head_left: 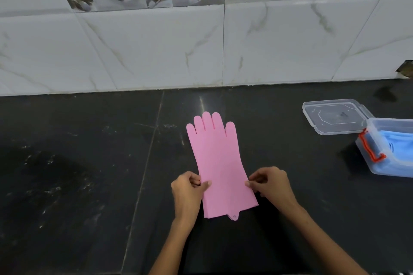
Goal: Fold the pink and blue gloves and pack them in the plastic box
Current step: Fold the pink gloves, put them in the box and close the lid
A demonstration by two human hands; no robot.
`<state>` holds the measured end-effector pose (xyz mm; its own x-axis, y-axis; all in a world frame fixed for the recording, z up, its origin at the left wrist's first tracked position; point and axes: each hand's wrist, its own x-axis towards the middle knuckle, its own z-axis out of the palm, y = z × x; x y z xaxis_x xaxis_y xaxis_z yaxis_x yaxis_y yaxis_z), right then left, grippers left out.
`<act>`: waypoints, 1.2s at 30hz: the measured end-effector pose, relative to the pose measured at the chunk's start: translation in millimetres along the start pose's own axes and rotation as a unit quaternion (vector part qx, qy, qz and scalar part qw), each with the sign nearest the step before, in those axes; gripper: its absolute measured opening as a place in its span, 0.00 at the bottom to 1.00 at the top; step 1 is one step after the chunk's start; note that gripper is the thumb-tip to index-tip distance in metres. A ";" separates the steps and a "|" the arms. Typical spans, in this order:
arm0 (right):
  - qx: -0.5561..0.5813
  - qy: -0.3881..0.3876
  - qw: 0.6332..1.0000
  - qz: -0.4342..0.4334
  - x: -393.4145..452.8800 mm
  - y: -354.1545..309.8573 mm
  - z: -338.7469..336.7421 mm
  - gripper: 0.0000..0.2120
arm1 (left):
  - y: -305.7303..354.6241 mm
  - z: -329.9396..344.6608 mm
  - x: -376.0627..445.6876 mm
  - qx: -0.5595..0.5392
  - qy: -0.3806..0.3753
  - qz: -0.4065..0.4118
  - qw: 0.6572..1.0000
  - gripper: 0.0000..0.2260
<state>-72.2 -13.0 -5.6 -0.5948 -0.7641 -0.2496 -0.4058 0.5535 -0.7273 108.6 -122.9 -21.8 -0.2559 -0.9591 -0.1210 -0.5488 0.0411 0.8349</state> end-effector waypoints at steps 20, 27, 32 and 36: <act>0.014 0.020 1.000 0.014 -24.7 -4.5 15.0 0.05 | -9.0 -15.6 6.3 -0.014 -0.049 0.012 0.999 0.06; -0.025 0.089 0.978 -0.185 -11.6 0.9 -4.5 0.12 | -12.6 -33.6 14.9 0.105 -0.026 0.252 0.962 0.10; -0.095 -0.051 0.952 -0.287 30.6 -7.2 -8.9 0.20 | -17.9 -33.7 34.1 0.257 -0.166 0.406 0.861 0.23; -0.129 -0.119 0.941 -0.291 49.3 4.1 -12.1 0.21 | -26.2 -42.2 43.4 0.283 -0.197 0.408 0.845 0.21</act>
<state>-111.6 -44.4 -13.2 -0.0603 -0.9980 -0.0163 -0.7879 0.0576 -0.6131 145.4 -177.4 -26.2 -0.9171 -0.3836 0.1089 -0.3260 0.8786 0.3490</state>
